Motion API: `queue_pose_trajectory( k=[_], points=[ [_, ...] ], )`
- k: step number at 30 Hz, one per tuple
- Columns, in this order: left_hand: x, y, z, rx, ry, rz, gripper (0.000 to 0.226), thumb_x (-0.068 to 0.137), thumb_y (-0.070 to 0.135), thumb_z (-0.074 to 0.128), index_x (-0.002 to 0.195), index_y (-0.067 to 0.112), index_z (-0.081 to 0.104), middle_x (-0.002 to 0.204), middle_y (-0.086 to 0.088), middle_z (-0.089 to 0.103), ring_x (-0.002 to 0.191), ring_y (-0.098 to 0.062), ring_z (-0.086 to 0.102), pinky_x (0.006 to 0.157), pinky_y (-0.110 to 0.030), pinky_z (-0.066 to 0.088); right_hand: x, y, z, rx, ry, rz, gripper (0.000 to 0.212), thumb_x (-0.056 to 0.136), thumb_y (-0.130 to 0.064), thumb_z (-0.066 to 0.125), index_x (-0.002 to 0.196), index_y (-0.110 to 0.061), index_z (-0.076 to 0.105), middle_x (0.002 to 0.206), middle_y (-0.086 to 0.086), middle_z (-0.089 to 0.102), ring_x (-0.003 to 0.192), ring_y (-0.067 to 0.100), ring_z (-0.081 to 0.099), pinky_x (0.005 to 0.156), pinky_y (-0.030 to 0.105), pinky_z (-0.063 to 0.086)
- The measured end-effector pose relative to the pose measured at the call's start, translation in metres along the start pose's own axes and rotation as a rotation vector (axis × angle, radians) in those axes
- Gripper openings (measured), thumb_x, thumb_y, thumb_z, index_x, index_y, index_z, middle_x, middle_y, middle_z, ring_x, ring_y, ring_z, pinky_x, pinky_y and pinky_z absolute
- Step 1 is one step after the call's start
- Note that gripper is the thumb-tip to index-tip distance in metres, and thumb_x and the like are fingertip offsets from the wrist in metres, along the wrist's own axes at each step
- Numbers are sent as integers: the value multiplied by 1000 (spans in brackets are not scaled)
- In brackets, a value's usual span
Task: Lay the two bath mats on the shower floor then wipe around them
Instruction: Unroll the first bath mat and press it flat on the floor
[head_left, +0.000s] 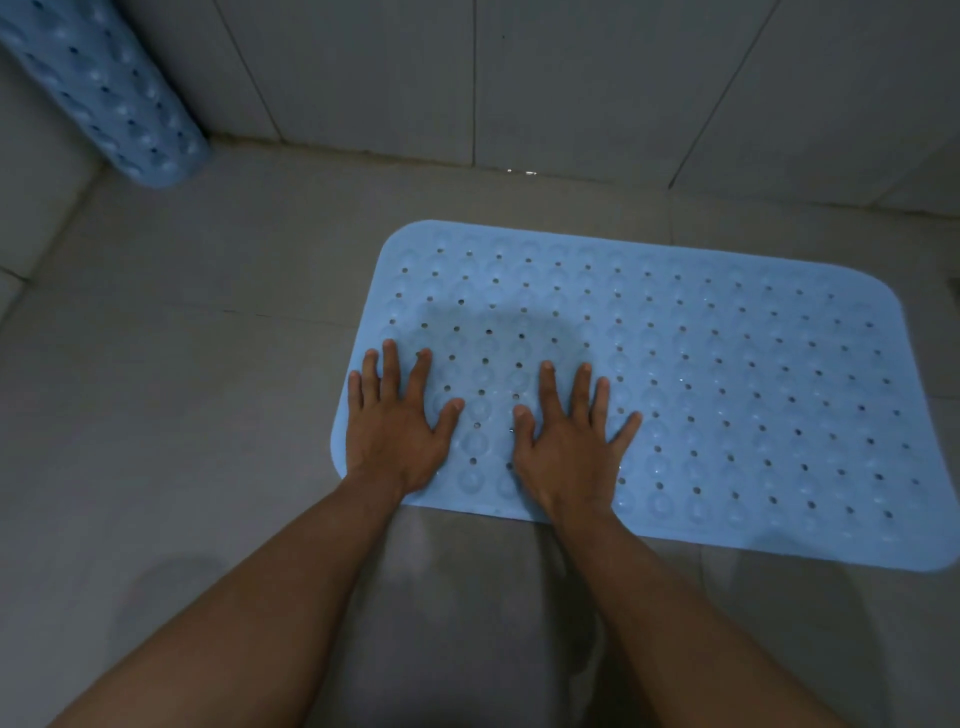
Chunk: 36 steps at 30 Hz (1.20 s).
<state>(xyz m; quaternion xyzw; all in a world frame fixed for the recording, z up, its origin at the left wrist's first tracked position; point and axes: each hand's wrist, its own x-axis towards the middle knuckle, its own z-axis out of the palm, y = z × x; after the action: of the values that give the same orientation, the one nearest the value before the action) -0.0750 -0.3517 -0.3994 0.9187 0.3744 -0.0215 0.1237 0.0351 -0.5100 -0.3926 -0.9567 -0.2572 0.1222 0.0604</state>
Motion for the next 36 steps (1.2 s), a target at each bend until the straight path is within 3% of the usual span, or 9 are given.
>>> queue_pose_trajectory(
  k=[4,9,17,23,27,31,36],
  points=[
    [2,15,-6,27,-95,-56,71,96,64,19,158,35,-1,164,-14,-18,150,-35,-18,120,-55,-8,2,0,-11,21,-67,-3,65,99,-61,16,157,-38,-4,166,4,-11,152,27,-12,115,67,-6],
    [5,24,-6,26,-111,-72,70,90,78,5,148,51,-24,162,-7,-28,148,-40,-22,116,-63,-12,-3,4,-2,24,-2,-29,63,99,-63,10,154,-44,-14,166,3,-16,152,26,-15,114,67,-9],
    [6,25,-6,41,-96,-69,70,89,81,9,149,55,-16,163,-3,-25,148,-42,-18,115,-66,-11,-1,4,0,1,-22,-43,53,101,-61,8,148,-56,-16,165,7,-18,151,32,-18,111,71,-9],
    [10,29,-16,67,-202,-87,73,87,81,8,151,52,-14,163,-5,-24,148,-43,-20,114,-68,-11,4,6,-13,-3,-176,-68,54,101,-60,8,149,-54,-16,163,6,-25,149,31,-23,110,72,-11],
    [14,35,-36,167,-294,-117,72,87,79,3,152,50,-12,165,-7,-17,148,-43,-18,112,-70,-12,5,20,-34,90,-254,-110,60,101,-59,12,153,-45,-12,166,4,-15,152,26,-12,116,66,-6],
    [2,67,-37,132,-178,-44,68,93,72,4,154,45,-11,166,-9,-13,149,-41,-17,114,-68,-10,5,60,-64,337,-157,-137,62,104,-49,28,159,-31,6,166,12,6,152,28,10,122,47,12],
    [-10,155,-8,57,-63,169,67,98,64,11,158,38,-3,166,-11,-7,151,-34,-13,117,-64,-7,15,165,-87,167,-27,-80,63,103,-48,33,159,-24,15,165,13,13,152,27,11,122,48,8]
  ],
)
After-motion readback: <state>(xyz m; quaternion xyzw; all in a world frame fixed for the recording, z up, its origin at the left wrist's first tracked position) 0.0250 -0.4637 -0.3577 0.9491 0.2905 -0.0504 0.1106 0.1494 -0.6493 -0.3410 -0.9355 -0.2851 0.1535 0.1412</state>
